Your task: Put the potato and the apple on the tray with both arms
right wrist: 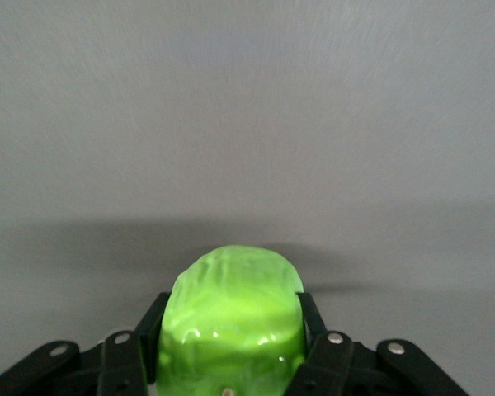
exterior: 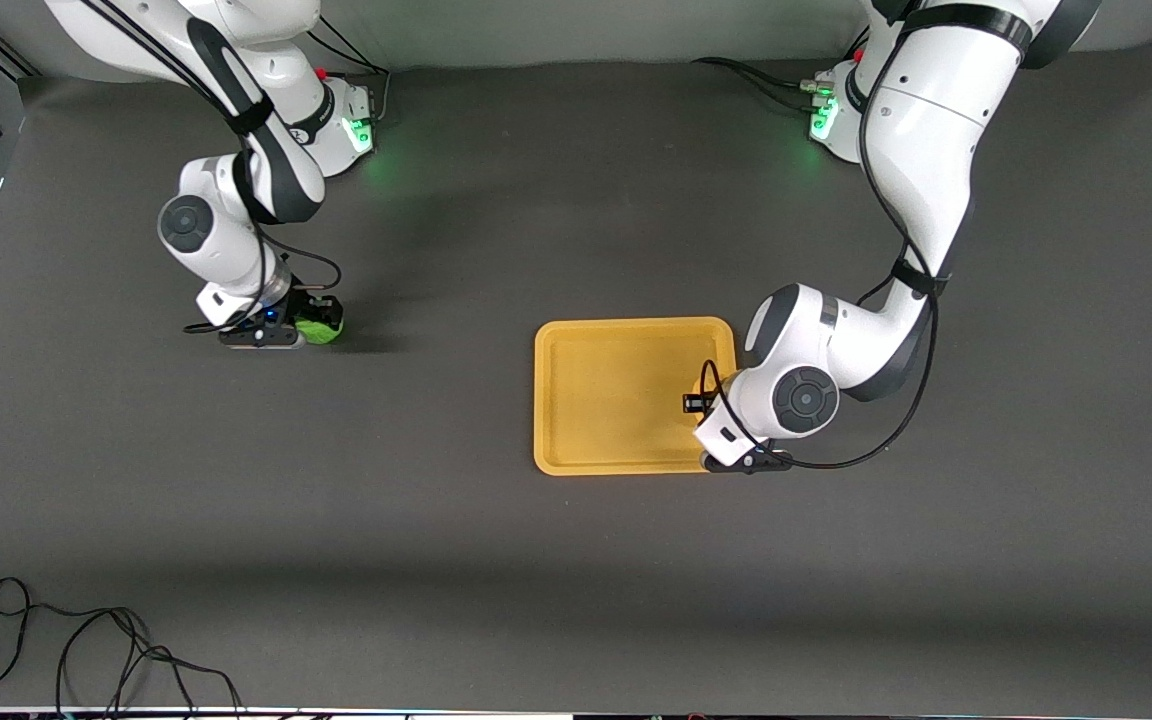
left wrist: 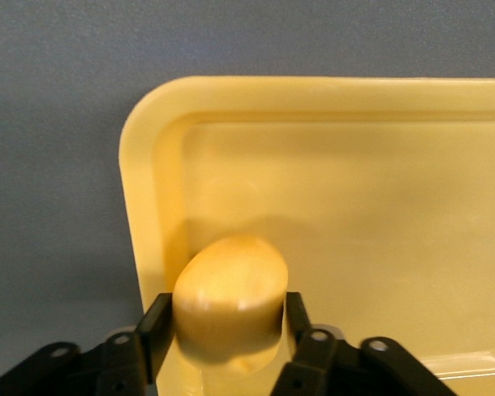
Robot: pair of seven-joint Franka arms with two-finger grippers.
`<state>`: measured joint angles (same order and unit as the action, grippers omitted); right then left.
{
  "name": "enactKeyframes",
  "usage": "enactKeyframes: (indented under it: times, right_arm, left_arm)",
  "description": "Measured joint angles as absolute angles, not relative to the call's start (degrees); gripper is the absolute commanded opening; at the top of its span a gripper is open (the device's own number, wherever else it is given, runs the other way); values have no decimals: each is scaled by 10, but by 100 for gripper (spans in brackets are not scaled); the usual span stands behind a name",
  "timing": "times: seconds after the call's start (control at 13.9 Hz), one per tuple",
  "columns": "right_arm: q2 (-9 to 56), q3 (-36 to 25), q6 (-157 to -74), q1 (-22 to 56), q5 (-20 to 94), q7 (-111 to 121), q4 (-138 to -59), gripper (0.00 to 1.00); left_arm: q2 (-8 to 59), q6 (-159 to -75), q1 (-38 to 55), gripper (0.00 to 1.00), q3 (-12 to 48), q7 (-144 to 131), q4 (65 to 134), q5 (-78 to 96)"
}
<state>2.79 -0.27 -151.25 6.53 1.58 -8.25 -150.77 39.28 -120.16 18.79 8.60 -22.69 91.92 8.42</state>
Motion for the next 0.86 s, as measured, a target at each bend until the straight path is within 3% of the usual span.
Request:
enactKeyframes:
  times: [0.07, 0.43, 0.65, 0.86]
  right_arm:
    - [6, -8, -1469, 65, 16, -81, -1484, 48]
    - [-75, -19, -1206, 65, 16, -80, -1301, 48]
    - [-64, -19, -1085, 65, 16, -80, -1168, 48]
    - [-20, -19, -1046, 65, 16, -79, -1072, 48]
  left_arm:
    - [393, -1202, 188, 98, 86, -227, 919, 82]
    - [376, -1193, 184, 99, 79, -227, 904, 70]
    - [313, -1156, 146, 99, 72, -224, 891, 67]
    - [230, -1084, 88, 100, 70, -173, 888, 60]
